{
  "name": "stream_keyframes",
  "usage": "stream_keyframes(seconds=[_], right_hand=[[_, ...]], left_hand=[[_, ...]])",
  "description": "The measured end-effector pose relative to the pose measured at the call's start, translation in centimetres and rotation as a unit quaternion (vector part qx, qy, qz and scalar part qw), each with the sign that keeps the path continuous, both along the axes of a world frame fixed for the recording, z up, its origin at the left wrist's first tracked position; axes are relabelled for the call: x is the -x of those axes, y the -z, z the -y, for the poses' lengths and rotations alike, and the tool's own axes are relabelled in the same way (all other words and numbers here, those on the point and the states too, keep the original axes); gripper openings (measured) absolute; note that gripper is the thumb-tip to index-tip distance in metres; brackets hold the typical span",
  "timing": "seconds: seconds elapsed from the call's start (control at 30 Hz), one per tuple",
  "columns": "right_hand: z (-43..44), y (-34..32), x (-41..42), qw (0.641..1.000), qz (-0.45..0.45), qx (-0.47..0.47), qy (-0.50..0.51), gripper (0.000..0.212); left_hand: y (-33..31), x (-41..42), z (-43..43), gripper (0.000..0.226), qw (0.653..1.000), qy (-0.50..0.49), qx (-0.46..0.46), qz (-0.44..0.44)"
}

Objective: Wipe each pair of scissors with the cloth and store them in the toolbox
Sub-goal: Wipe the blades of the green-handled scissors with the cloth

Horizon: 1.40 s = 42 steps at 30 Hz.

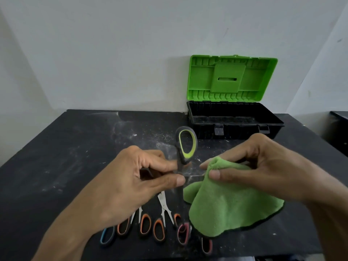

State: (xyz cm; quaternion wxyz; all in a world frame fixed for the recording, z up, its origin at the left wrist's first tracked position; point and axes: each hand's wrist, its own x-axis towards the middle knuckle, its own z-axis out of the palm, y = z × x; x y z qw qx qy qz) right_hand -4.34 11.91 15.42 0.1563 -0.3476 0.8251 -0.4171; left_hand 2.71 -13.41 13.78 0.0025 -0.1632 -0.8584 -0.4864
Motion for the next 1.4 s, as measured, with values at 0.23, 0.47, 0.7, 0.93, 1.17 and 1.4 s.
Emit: stream_keyframes(seconds=[0.23,0.47,0.7,0.93,1.17,1.4], right_hand=[[-0.6,-0.2,0.5,0.999,-0.029,0.036,0.016,0.02],[1.9,0.6,-0.6,1.0,-0.02,0.008,-0.012,0.02],[3.5,1.8,-0.9,0.993,0.042,0.098,0.057,0.022],[2.6,0.7,-0.2,0.991,0.086,0.078,0.072,0.016],[3.0,0.7,-1.0,0.99,0.04,0.102,0.09,0.012],[2.2,-0.5,-0.4,0.989,0.056,0.097,0.095,0.016]], left_hand=[[-0.3,-0.7,1.4,0.013,1.0,-0.004,0.01,0.006],[0.1,-0.3,0.5,0.023,1.0,0.008,0.006,-0.007],[0.7,0.2,0.8,0.022,0.998,-0.009,-0.054,-0.014],[0.8,0.4,1.2,0.024,0.995,-0.017,-0.094,0.029],[0.5,0.9,0.2,0.027,0.991,0.009,-0.124,0.051],[0.5,1.2,0.8,0.025,0.993,0.0,-0.109,0.041]])
